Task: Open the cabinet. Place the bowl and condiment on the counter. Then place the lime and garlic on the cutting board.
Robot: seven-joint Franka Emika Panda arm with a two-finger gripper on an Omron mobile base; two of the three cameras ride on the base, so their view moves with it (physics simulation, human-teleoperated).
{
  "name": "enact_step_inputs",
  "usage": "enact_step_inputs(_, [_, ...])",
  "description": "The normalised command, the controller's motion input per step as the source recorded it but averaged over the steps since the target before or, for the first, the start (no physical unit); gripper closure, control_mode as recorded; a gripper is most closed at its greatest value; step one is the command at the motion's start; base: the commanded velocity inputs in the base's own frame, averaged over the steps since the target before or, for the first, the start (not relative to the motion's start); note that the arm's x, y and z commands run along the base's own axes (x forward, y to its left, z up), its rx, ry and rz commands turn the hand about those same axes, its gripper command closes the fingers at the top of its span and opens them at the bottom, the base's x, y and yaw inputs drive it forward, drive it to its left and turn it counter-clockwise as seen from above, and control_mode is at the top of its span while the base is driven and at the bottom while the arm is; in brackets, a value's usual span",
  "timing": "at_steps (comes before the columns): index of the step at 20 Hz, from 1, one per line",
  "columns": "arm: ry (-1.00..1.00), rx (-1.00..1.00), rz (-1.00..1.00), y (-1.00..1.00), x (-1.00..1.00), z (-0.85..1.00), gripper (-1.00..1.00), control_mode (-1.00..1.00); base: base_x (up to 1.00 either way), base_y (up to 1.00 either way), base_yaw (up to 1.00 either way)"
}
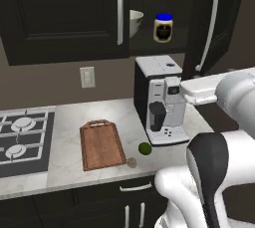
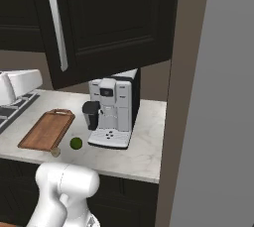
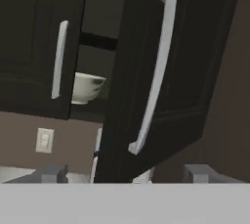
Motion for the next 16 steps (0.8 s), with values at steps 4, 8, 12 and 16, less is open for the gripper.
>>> enact_step_inputs(4, [-0.02, -0.48, 0.00, 1.00, -0.19, 0.49, -1.00, -1.00, 0.00, 0.00, 0.00])
enact_step_inputs(8, [0.15, -0.41, -0.10, 0.97, 0.59, 0.37, -1.00, -1.00, 0.00, 0.00, 0.00])
enact_step_inputs(12, [0.31, -0.39, -0.31, 0.39, 1.00, -0.14, -1.00, -1.00, 0.00, 0.00, 0.00])
enact_step_inputs(16, [0.31, -0.32, -0.33, -0.03, 1.00, -0.30, -1.00, -1.00, 0.00, 0.00, 0.00])
